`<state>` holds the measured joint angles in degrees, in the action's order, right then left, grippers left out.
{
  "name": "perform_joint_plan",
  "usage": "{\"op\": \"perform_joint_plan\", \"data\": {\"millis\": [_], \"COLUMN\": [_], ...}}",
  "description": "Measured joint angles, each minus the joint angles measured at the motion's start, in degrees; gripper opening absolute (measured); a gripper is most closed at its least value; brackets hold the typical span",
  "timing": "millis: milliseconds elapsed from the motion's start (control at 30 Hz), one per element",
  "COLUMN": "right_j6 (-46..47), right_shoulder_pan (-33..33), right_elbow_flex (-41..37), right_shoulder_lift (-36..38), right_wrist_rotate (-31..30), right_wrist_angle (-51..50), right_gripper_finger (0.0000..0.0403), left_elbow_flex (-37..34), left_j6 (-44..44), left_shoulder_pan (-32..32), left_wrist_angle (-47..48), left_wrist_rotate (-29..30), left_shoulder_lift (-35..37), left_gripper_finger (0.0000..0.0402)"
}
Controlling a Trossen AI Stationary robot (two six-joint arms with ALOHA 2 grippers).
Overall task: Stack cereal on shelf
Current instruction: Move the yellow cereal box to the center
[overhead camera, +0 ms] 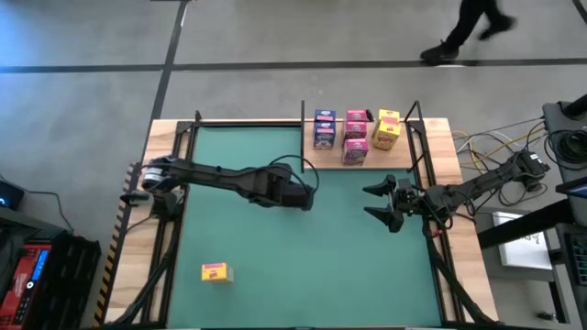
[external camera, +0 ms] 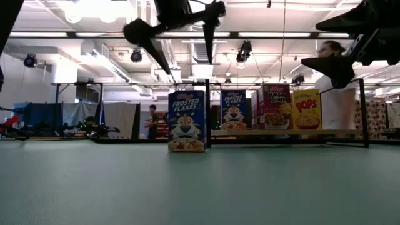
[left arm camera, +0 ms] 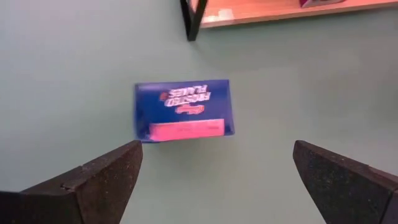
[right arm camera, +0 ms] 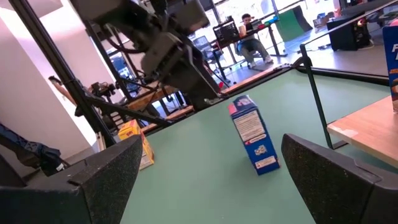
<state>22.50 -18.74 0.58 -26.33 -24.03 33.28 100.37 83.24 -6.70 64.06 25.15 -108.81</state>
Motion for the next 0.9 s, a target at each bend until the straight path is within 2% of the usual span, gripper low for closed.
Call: {"op": "perform_joint_plan", "data": {"millis": [133, 433, 600, 767, 900], "right_j6": [0.00, 0.00, -0.01, 0.00, 0.00], "right_shoulder_pan": [0.00, 0.00, 0.01, 0.02, 0.00], "right_elbow_flex": [0.00, 0.00, 0.00, 0.00, 0.00], "right_shoulder_lift": [-0.02, 0.00, -0.01, 0.00, 0.00], "right_wrist_rotate": [0.02, 0.02, 0.01, 0.02, 0.02], "right_wrist_angle": [0.00, 0.00, 0.00, 0.00, 0.00], "right_gripper_finger": [0.0373, 0.0373, 0.0373, 0.0373, 0.0373], "left_elbow_flex": [2.49, 2.66, 1.45, -0.93, -1.34], "left_j6": [5.17, 28.18, 39.79, 51.43, 56.82], "left_shoulder_pan": [-1.61, -10.19, -15.01, -18.47, -21.31], "left_wrist_angle": [7.80, 24.06, 25.96, 25.98, 25.95], "left_wrist_rotate": [0.09, -2.31, -9.69, -21.31, -26.07], "left_shoulder_lift": [0.00, -0.02, 0.11, 0.30, 0.53], "left_gripper_finger": [0.0398, 0.0398, 0.0398, 0.0398, 0.0398]}}
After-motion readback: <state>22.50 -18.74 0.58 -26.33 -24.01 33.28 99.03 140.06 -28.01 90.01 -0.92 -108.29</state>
